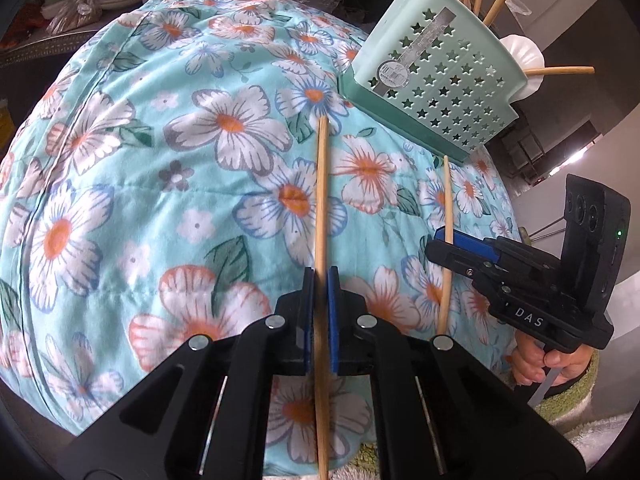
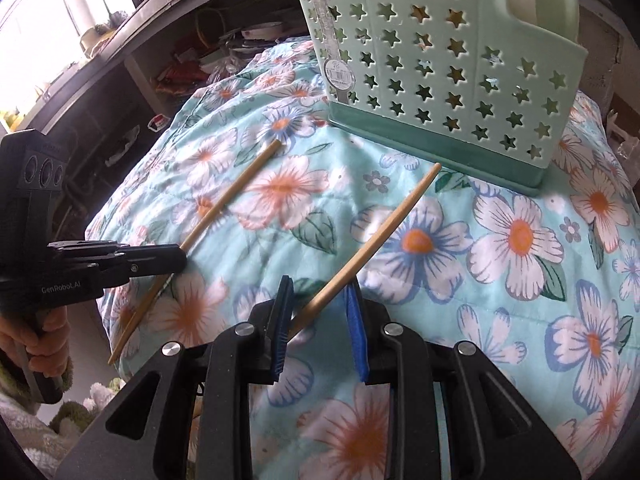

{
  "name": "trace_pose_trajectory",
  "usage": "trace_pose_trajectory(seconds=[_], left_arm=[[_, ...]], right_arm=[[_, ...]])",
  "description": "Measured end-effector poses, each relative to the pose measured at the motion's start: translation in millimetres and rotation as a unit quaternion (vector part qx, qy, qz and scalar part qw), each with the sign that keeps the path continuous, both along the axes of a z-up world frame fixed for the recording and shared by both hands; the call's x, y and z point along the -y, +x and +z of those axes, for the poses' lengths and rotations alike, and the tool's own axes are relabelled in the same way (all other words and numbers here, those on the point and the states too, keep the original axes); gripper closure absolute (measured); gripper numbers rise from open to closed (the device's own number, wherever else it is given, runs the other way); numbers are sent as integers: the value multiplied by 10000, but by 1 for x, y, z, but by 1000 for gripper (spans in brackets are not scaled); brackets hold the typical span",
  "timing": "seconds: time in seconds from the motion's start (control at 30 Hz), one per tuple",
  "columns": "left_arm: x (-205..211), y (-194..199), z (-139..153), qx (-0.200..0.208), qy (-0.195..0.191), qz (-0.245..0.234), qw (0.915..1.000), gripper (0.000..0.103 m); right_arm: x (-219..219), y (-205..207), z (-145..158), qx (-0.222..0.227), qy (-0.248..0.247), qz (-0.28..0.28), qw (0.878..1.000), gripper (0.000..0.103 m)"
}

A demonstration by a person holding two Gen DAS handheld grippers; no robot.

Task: Organize utensils
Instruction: 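Carry both held chopsticks toward the mint holder, raising them upright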

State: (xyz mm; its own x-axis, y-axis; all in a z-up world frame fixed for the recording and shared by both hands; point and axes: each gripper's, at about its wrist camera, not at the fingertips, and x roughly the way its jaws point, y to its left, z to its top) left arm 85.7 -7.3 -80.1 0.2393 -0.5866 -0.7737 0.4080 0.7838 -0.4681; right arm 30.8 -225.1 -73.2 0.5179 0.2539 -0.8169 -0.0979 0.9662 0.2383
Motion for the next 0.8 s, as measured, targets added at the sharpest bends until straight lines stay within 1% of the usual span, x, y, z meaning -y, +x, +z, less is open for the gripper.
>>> trace_pose_trajectory(seconds=[0.13,0.17,0.23,0.27,0.33,0.43,0.53,0.67,0.8], left_arm=[[-3,-5,6,93,22,23,10000,96],[-2,-4,9,135,31,28,9999,95],[-2,-1,13,184,12,46,9998,86],[0,1,15,204,11,36,9998,85],[6,8,18,264,60,-11,9996,83],[14,18,18,359,208,-94,9991,80],[26,28,16,546,438,-212,9973,79],[42,39,10,685,747,-411,9940,79],[58,48,5,894,997,-507,9897,79]], right_arm=[[24,-8,-4,-142,673,-180,9975,76],[29,-9,-4,-138,818,-231,9963,76],[35,-11,-4,-133,1036,-297,9941,75],[39,-11,-4,-130,1158,-350,9926,74],[45,-12,-3,-118,1340,-465,9898,67],[54,-12,-3,-133,1512,-736,9857,63],[65,-9,-8,-206,1702,-1062,9794,63],[79,-3,-15,-251,2066,-1463,9671,63],[84,7,-20,-240,2238,-1794,9577,63]])
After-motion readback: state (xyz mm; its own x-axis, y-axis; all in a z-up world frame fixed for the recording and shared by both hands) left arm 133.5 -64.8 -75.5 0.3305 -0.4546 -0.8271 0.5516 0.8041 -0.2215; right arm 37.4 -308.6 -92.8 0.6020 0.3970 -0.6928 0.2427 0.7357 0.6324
